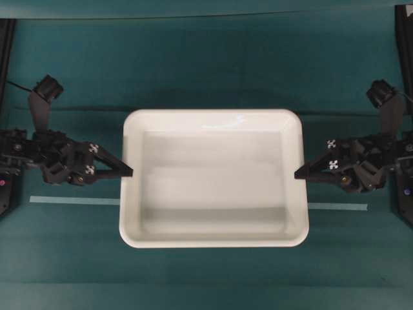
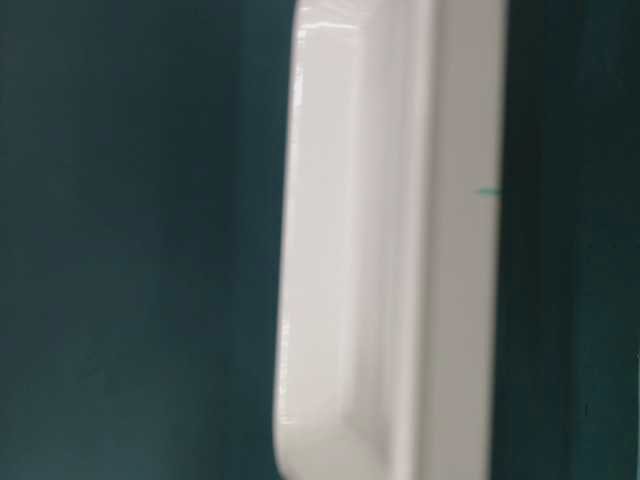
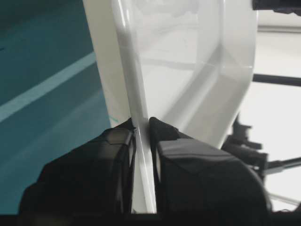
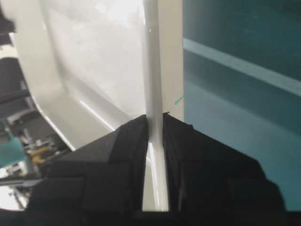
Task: Lift the white case with both hands.
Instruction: 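Lift the gripped tray upward with both grippers together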
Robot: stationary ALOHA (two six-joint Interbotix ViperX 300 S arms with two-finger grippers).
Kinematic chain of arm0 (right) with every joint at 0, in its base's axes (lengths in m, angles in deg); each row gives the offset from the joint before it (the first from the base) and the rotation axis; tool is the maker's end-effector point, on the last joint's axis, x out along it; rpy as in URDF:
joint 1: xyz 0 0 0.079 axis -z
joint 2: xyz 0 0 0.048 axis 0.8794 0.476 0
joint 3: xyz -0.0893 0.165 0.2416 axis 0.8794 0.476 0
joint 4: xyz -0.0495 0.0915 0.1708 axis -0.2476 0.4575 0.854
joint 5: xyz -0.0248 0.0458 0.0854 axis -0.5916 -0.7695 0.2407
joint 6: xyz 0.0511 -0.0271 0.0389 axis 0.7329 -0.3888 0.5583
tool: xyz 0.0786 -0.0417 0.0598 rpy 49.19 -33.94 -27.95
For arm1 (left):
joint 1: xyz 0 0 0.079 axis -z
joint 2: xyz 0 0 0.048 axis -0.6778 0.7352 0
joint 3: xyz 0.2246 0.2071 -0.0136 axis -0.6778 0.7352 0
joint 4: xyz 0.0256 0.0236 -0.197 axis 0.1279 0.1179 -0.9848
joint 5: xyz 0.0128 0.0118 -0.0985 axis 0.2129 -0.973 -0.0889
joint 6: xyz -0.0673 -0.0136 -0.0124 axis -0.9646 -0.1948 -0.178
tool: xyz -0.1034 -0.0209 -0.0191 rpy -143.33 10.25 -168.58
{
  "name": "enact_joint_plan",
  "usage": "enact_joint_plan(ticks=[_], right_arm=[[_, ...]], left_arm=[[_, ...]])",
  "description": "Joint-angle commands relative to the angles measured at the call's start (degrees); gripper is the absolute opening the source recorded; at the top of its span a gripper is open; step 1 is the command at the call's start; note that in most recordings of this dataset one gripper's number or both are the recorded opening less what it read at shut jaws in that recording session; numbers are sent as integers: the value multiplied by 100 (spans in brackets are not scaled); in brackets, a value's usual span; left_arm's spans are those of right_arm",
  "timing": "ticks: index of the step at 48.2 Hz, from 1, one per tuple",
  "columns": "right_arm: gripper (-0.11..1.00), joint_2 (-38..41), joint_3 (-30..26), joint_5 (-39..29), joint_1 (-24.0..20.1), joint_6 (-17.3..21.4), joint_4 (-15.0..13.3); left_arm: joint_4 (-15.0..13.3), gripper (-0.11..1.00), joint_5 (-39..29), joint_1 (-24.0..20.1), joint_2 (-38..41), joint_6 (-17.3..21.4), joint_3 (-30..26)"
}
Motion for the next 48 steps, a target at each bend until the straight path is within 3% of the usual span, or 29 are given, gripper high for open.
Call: enact_joint_plan(ticks=[1,17,29,48], right_arm=[[11,-88,-176,-114,44,-18,-18],[11,-281,-606,-650,70,-26,-79],[11,-615,-844,-993,167,-26,-88],[11,-958,-1178,-1564,246,-26,-141]], left_arm=[[18,8,-132,-44,-149,9,-167],[18,7,-721,-114,-545,0,-501],[18,7,-800,-123,-703,-18,-659],[35,7,-870,-123,-879,-352,-1037]])
